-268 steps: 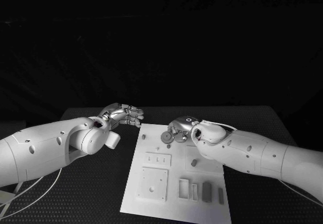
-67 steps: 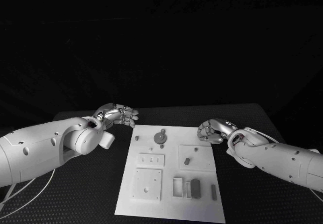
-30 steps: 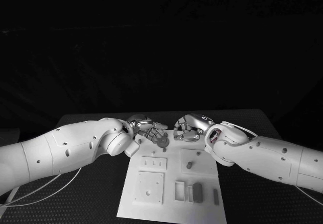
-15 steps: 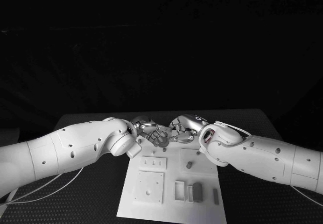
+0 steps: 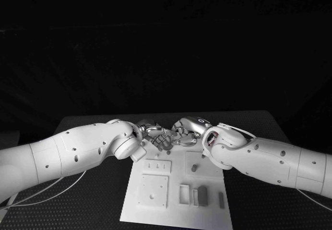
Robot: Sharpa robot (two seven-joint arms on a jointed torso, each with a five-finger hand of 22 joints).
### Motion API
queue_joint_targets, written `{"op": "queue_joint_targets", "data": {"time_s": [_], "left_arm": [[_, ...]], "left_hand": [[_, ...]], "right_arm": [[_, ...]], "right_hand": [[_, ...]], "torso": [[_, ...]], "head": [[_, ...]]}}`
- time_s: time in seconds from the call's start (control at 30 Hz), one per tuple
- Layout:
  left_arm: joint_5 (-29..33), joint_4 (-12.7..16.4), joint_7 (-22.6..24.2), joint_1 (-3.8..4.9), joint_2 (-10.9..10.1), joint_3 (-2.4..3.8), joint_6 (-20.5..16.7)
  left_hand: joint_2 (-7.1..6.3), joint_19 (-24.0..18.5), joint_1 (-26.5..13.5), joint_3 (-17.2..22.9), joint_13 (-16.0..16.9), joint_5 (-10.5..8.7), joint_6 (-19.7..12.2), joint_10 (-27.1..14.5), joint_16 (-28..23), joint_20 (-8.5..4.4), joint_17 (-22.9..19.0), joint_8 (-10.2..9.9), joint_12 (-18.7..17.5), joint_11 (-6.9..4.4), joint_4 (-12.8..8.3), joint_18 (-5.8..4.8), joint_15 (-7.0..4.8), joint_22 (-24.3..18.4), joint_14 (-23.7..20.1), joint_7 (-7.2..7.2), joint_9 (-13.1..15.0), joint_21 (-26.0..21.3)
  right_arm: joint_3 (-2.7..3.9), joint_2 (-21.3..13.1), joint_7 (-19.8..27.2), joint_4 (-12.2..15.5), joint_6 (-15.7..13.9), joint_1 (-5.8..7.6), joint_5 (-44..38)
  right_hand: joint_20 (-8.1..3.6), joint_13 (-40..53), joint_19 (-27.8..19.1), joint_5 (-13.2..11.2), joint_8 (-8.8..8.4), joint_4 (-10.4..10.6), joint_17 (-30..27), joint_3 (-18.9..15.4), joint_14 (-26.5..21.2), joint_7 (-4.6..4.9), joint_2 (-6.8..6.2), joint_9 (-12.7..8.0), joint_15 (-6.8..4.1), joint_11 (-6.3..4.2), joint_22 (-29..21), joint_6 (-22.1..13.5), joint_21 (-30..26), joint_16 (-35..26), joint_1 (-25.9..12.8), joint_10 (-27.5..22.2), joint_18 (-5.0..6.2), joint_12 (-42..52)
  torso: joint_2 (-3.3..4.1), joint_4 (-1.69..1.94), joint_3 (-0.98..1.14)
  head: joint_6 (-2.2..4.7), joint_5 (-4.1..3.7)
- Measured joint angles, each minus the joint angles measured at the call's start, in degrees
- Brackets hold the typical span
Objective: Assemble the parts on the task board
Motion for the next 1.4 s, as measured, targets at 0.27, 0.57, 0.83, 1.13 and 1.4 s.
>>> {"op": "queue_joint_targets", "data": {"time_s": [0.27, 0.57, 0.83, 1.13, 1.4], "left_arm": [[-0.2, 0.0, -0.3, 0.00, 0.1, -0.01, 0.0], [-0.3, -0.4, -0.4, -0.03, 0.5, -0.06, 0.1], [-0.2, -0.6, -0.5, -0.06, 0.6, -0.11, 0.1], [-0.2, -0.5, -0.6, -0.06, 0.6, -0.11, 0.1], [-0.2, -0.5, -0.7, -0.08, 0.5, -0.11, 0.2]], "left_hand": [[1.10, 0.0, 0.9, -0.1, 0.5, 0.00, 0.0, 0.0, 0.0, 0.00, 0.6, 0.0, 0.0, 0.00, -1.3, 0.20, 0.00, 0.3, 0.0, 0.00, 0.0, 0.0], [3.33, 0.0, 2.3, -0.1, 1.2, 0.00, 0.3, 0.0, -0.2, -0.01, 1.4, 0.0, 0.0, 0.00, -3.2, 0.58, -0.20, 0.8, 0.2, -0.16, 0.0, 0.0], [4.91, 0.2, 3.3, 0.1, 1.8, 0.00, 0.6, 0.2, -0.5, -0.20, 1.9, 0.0, 0.0, -0.20, -5.2, 0.55, -0.20, 1.1, 0.6, -0.21, 0.0, 0.0], [7.02, 0.4, 4.3, 0.6, 2.6, 0.00, 1.5, 0.9, -0.9, -0.41, 2.6, 0.3, 0.2, -0.52, -7.1, 0.49, -0.44, 1.5, 1.2, -0.65, 0.0, 0.0], [9.10, 0.6, 5.4, 1.4, 3.4, -0.04, 2.4, 1.8, -0.9, -0.62, 3.8, 0.6, 0.4, -1.01, -8.7, 0.42, -0.81, 2.0, 2.0, -0.82, 0.1, 0.0]], "right_arm": [[0.00, 0.2, 0.0, 0.2, 0.1, 0.01, -0.1], [0.03, 0.7, -0.1, -0.2, 0.4, 0.05, -0.2], [0.07, 1.1, -0.3, -0.6, 0.6, 0.08, -0.2], [0.08, 1.1, -0.2, -0.7, 0.6, 0.09, -0.3], [0.09, 1.1, -0.2, -0.7, 0.8, 0.10, -0.3]], "right_hand": [[0.08, 0.0, 0.1, 0.0, 0.00, 0.0, 0.0, 0.0, 0.0, -0.09, -0.07, 0.0, 0.01, 0.00, 0.0, 0.1, 0.0, 0.0, -0.1, 0.0, 0.00, 0.0], [0.08, 0.0, 0.1, 0.0, -0.01, 0.0, 0.0, 0.0, -0.1, -0.14, -0.38, 2.5, -0.10, 0.01, 0.0, 0.1, 0.0, 0.0, -0.4, 0.0, 0.01, 0.0], [0.09, 0.0, 0.1, 0.0, -0.01, 0.2, 0.0, 0.2, -0.1, -0.19, -0.44, 2.5, -0.09, 0.01, 0.0, 0.2, 0.0, 0.0, -0.4, 0.0, 0.01, 0.0], [0.10, 0.0, 0.1, 0.0, -0.23, 0.2, 0.0, 0.2, -0.2, -0.22, -0.17, 2.3, -0.04, 0.01, 0.0, 0.2, 0.0, 0.0, -0.7, 0.0, 0.23, 0.0], [0.10, 0.0, 0.1, 0.0, -0.10, 0.2, 0.0, 0.2, -0.1, -0.22, -0.08, 2.3, -0.10, 0.01, 0.0, 0.3, 0.0, 0.0, -0.6, 0.0, 0.25, 0.0]], "torso": [[-0.03, 0.04, 0.00], [-0.05, 0.03, -0.04], [-0.05, 0.03, -0.04], [-0.04, 0.04, -0.03], [-0.06, 0.00, -0.03]], "head": [[-0.07, -0.05], [-0.18, -0.09], [-0.35, -0.17], [-0.48, -0.15], [-0.56, -0.17]]}}
